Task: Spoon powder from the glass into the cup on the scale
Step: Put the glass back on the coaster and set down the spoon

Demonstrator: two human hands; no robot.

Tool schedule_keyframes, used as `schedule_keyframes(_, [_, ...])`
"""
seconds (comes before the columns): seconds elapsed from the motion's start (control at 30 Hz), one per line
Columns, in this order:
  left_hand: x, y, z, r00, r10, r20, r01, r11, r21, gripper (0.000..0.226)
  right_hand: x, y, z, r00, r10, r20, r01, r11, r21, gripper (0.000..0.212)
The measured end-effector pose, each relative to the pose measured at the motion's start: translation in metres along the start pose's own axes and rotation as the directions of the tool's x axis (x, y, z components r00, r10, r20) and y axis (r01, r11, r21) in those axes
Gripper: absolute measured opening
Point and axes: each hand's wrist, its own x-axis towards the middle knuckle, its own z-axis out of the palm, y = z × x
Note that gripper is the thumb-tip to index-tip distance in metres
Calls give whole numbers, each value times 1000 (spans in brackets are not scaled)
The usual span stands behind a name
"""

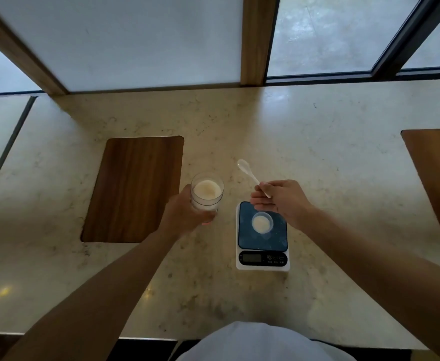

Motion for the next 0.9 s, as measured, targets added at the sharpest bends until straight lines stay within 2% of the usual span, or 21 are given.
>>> schedule_keyframes(0.27, [65,2,-28,998,-23,-55,24,1000,13,84,47,-29,32,999,39,-2,-39,999,29,22])
schedule_keyframes(0.53, [140,6,-54,985,81,-150,-72,995,64,85,103,-54,69,997,60,44,-63,994,88,22])
schedule_keyframes(0.9, [216,-3,-68,968,47,-248,-36,998,47,88,168,-73,105,995,62,76,-73,987,146,25])
